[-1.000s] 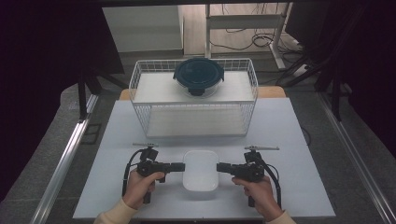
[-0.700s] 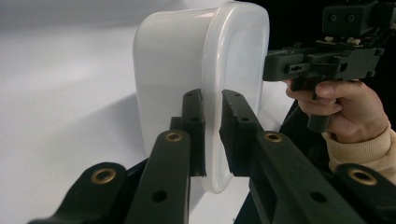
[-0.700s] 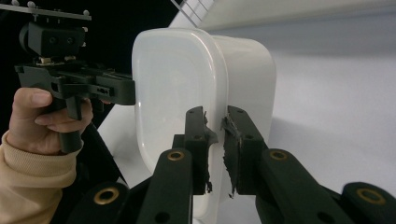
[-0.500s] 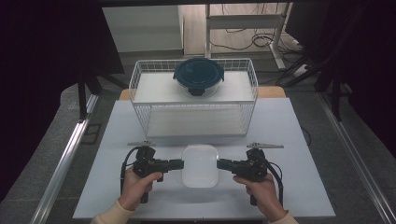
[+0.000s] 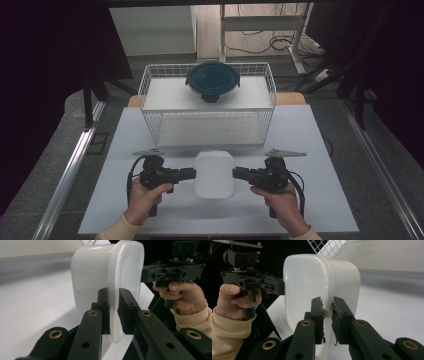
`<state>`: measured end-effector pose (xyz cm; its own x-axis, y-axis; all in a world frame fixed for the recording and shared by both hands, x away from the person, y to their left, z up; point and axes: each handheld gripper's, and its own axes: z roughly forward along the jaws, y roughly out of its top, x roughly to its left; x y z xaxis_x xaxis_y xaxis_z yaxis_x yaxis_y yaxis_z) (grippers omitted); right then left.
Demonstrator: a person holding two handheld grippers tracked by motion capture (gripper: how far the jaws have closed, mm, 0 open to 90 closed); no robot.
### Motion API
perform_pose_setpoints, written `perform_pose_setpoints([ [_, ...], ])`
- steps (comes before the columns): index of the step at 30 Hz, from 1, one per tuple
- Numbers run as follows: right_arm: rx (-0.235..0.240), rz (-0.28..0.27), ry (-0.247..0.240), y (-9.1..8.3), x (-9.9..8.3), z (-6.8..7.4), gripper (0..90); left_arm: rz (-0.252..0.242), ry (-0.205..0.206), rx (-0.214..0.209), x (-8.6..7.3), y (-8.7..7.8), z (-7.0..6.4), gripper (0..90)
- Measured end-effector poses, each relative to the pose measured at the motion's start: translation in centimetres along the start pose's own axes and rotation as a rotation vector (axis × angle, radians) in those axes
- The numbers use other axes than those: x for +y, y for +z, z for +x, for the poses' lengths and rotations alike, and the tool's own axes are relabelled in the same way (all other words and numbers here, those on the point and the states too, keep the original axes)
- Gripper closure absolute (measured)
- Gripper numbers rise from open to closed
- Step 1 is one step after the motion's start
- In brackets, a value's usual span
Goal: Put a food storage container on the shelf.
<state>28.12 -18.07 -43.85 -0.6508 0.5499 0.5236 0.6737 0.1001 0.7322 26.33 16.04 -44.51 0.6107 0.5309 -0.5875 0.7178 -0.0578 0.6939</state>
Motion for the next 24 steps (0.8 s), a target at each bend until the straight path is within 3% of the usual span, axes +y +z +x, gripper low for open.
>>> perform_pose_setpoints([
  [8, -0.002, -0.020, -0.059, -0.5, 1.8, 1.0, 79.0, -0.032, 0.049, 0.001, 1.6, -1.1, -0.8, 80.6],
  [17, 0.000, -0.052, -0.094, -1.3, 3.9, 1.9, 79.1, -0.064, 0.086, -0.001, 3.6, -1.9, -1.8, 80.6],
  [24, -0.008, -0.075, -0.135, -2.1, 6.4, 3.0, 79.0, -0.083, 0.141, 0.019, 6.4, -3.1, -3.1, 80.6],
])
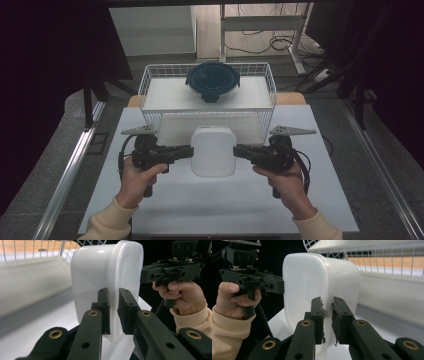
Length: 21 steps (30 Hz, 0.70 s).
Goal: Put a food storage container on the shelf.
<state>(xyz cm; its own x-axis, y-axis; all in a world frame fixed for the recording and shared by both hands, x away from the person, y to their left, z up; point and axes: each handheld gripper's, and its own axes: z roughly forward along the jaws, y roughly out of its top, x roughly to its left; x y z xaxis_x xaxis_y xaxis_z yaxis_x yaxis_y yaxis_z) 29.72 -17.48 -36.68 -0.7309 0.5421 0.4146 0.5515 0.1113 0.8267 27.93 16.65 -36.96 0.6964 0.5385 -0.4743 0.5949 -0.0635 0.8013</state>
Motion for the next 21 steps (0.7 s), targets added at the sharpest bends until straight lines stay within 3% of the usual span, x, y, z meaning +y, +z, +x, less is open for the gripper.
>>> perform_pose_setpoints([
  [12, -0.013, -0.026, -0.056, -0.5, 5.1, 1.0, 78.9, -0.047, 0.021, 0.009, 4.3, -1.1, -0.4, 80.4],
  [21, -0.021, -0.034, -0.073, -0.9, 7.2, 1.4, 78.9, -0.058, 0.028, 0.003, 6.1, -1.5, -0.5, 80.4],
])
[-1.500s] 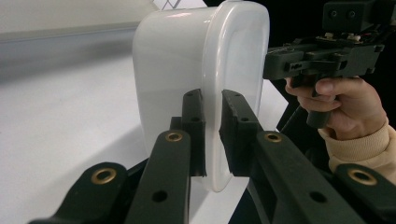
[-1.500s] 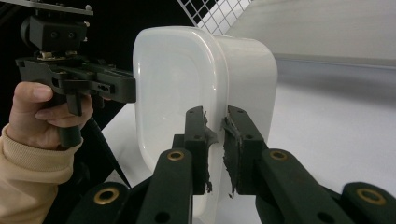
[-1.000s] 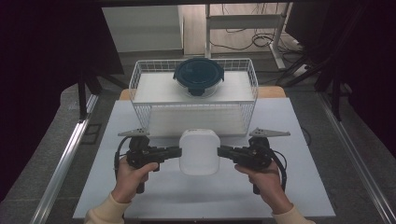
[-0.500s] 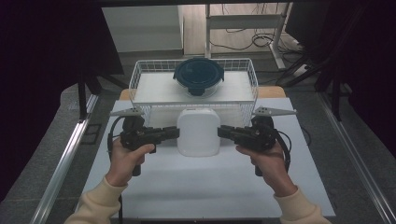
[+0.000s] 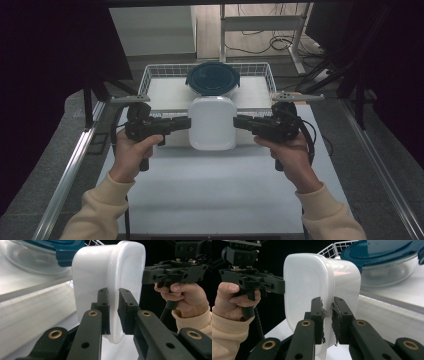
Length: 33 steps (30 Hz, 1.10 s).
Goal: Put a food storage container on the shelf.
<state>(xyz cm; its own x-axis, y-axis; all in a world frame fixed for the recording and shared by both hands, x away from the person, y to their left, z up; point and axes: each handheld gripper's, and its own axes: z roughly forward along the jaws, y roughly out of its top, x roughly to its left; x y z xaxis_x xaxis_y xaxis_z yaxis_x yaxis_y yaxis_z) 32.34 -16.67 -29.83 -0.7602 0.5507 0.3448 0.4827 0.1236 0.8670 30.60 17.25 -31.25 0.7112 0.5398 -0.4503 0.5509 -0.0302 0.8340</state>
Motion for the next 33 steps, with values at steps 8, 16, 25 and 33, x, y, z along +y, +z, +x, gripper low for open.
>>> perform_pose_setpoints([
  [8, -0.008, 0.000, -0.005, -0.1, 1.7, 0.0, 78.9, -0.003, 0.015, 0.012, 1.8, -0.2, -0.3, 80.4],
  [16, -0.017, 0.002, -0.014, -0.4, 4.1, 0.1, 78.9, -0.005, 0.025, 0.017, 4.1, -0.5, -0.5, 80.4],
  [25, -0.002, 0.007, -0.012, -0.4, 5.7, -0.2, 79.0, -0.009, 0.007, -0.005, 5.3, -0.5, 0.0, 80.5],
  [33, 0.003, 0.023, -0.002, 0.0, 7.8, -0.7, 78.9, -0.006, -0.023, -0.014, 7.3, -0.5, 0.9, 80.5],
])
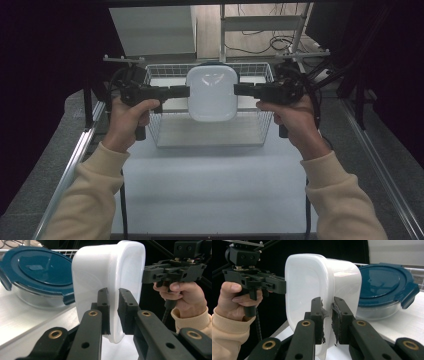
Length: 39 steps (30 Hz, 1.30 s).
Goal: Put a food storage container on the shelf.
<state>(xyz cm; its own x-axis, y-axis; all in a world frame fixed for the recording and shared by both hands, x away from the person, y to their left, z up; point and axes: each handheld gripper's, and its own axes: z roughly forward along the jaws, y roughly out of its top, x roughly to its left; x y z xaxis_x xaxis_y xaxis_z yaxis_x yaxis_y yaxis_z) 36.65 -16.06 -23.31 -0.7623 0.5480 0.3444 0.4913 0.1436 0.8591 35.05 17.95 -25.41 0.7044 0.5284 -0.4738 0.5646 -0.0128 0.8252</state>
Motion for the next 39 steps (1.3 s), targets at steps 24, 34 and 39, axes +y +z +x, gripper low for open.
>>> perform_pose_setpoints([
  [24, -0.014, 0.050, 0.065, 1.6, 6.2, -2.8, 79.0, 0.024, -0.065, 0.003, 5.7, 1.1, 2.8, 80.3],
  [34, -0.022, 0.091, 0.153, 4.0, 6.6, -5.3, 78.7, 0.042, -0.158, 0.007, 6.1, 2.7, 5.9, 80.0],
  [39, 0.010, 0.079, 0.204, 4.6, 6.7, -6.8, 77.3, 0.021, -0.223, -0.027, 6.4, 3.1, 7.4, 80.0],
])
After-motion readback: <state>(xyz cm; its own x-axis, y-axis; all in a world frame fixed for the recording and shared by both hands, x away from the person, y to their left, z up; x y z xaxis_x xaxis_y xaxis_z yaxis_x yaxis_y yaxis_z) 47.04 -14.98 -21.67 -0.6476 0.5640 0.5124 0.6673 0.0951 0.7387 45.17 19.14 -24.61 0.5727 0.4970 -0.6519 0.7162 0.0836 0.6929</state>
